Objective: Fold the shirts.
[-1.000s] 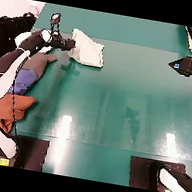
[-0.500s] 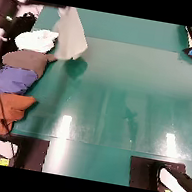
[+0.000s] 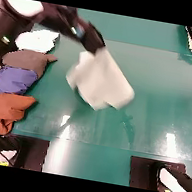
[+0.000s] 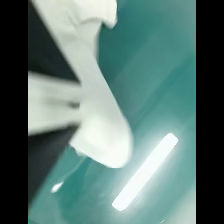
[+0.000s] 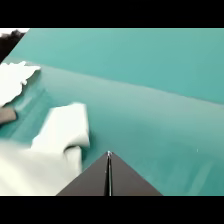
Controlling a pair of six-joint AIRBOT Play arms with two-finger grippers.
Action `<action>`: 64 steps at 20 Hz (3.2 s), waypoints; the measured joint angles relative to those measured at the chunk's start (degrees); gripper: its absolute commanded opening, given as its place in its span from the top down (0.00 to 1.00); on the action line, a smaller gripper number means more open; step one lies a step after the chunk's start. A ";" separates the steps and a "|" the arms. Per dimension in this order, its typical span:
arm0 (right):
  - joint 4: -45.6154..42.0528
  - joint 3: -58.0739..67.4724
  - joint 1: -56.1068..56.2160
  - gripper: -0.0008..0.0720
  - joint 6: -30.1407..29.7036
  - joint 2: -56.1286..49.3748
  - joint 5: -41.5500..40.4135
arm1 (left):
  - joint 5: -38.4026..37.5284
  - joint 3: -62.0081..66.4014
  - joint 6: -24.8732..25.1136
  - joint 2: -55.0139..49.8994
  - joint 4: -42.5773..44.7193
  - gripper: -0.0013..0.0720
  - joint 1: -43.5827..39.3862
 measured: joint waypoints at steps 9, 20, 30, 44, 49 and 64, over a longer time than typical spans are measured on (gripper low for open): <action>0.02 0.98 0.11 0.97 0.00 0.02 6.43 | 5.22 -10.45 -4.35 -2.60 6.47 0.18 4.26; -0.04 -7.02 0.11 0.54 1.68 0.02 7.76 | 10.23 -11.06 -8.90 -22.25 -4.15 0.45 13.62; -0.17 -23.78 -3.43 0.54 2.54 0.02 4.70 | 12.15 -6.36 -9.09 -24.22 -7.15 0.95 16.41; 0.33 -49.75 -5.99 0.46 2.49 -10.03 -8.28 | 4.02 -1.79 -7.30 -13.33 -1.07 0.95 25.27; 0.98 -45.51 0.28 0.53 2.45 -20.13 -12.37 | 3.34 -1.84 -7.21 -13.09 0.04 0.95 25.31; 0.33 -27.52 -2.08 0.97 1.38 -4.33 -13.40 | 10.25 2.19 -7.43 7.72 3.32 0.95 25.29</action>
